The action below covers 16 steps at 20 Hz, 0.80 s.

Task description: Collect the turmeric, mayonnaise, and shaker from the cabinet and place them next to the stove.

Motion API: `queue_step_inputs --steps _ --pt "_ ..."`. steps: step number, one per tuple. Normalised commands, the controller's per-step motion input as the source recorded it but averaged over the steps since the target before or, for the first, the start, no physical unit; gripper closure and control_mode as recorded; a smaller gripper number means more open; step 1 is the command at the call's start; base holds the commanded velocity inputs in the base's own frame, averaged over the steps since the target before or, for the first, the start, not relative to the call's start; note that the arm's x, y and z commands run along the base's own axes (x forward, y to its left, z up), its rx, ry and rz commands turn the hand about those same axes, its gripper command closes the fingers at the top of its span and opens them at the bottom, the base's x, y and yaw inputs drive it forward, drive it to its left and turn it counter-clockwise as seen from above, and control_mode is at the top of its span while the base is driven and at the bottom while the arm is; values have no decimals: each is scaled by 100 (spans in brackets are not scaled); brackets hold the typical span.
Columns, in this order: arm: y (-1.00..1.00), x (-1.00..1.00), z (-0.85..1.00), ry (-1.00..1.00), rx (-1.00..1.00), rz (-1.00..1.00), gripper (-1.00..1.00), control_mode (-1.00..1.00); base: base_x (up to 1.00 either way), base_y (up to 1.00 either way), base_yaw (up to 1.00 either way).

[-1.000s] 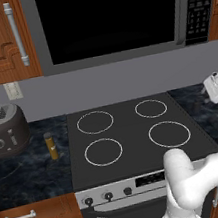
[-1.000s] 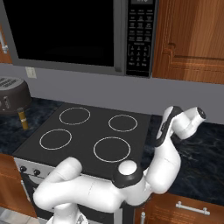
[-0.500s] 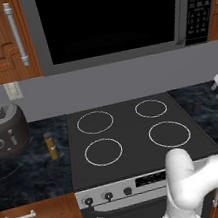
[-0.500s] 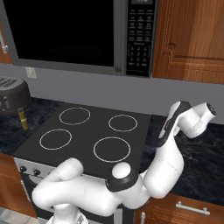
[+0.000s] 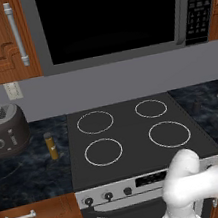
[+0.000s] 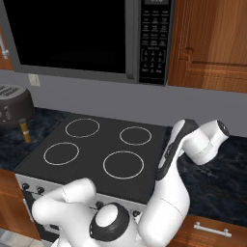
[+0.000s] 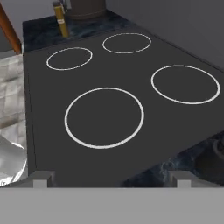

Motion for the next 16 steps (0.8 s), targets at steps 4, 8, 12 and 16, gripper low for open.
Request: queue_step_inputs --steps 4,8,12,16 --pt "86 -98 7 0 0 -22 -100 -100 0 0 0" --pt "93 -97 9 0 0 -22 -100 -100 0 0 0" --pt "99 -83 32 0 -4 -19 -100 -100 0 0 0" --pt "100 -57 64 1 -11 -12 -100 -100 0 0 0"
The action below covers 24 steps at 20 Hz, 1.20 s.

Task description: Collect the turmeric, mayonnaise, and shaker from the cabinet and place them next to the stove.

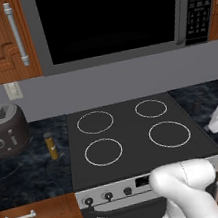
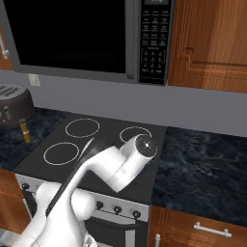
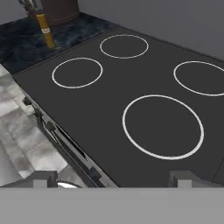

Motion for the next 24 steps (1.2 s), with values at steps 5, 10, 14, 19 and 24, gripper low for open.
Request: queue_step_inputs --steps 5,10,14,19,24 --pt "100 -43 59 2 -13 -10 -100 -100 0 0 0" --pt "96 -47 19 3 -13 -10 -100 -100 0 0 0" --pt "78 -43 -6 3 -13 -1 -100 -100 0 0 0" --pt "30 -39 -14 1 -4 1 -100 100 -38 21 5" --pt "0 0 0 0 0 0 -100 100 -99 75 18"
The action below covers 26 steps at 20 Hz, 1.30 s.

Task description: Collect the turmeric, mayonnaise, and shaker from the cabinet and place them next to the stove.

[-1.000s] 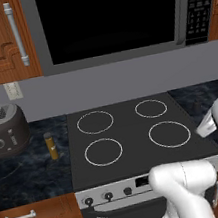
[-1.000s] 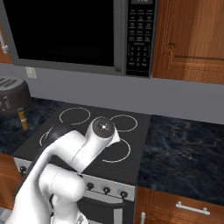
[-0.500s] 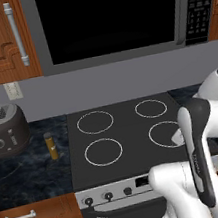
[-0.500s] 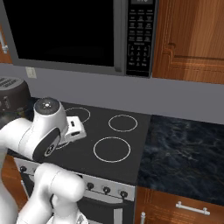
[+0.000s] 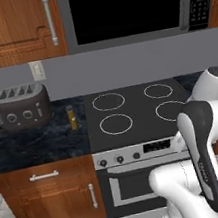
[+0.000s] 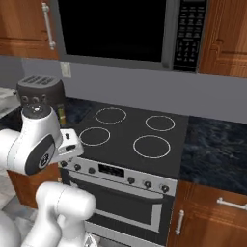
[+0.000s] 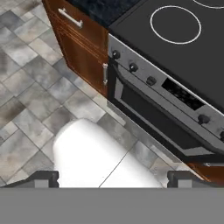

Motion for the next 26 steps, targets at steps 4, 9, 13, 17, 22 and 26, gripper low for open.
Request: queue_step_inputs --steps 4,9,13,17,22,26 --pt "0 0 0 0 0 0 -100 100 -89 100 8" --pt "0 0 0 0 0 0 -100 100 -70 100 4" --pt "0 0 0 0 0 0 -100 100 -42 100 11" --pt "0 0 0 0 0 0 -100 100 -31 100 21" --pt "0 0 0 0 0 0 -100 100 -24 100 33" --pt "0 0 0 0 0 0 -100 100 -17 100 41"
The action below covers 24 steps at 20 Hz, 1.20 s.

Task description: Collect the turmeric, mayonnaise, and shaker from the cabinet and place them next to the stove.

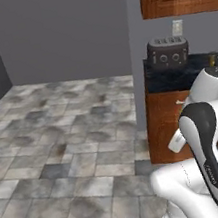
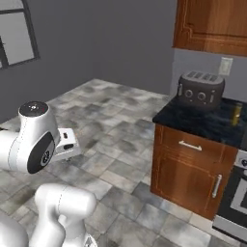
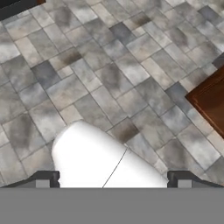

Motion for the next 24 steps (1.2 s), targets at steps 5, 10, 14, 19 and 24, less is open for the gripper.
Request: queue_step_inputs --steps 5,10,14,19,24 --pt "0 0 0 0 0 0 -100 100 -5 90 46" --pt "0 0 0 0 0 0 -100 100 0 83 47" --pt "0 0 0 0 0 0 -100 100 1 72 47" --pt "0 0 0 0 0 0 -100 100 17 51 47" --pt "0 0 0 0 0 0 -100 100 49 31 42"
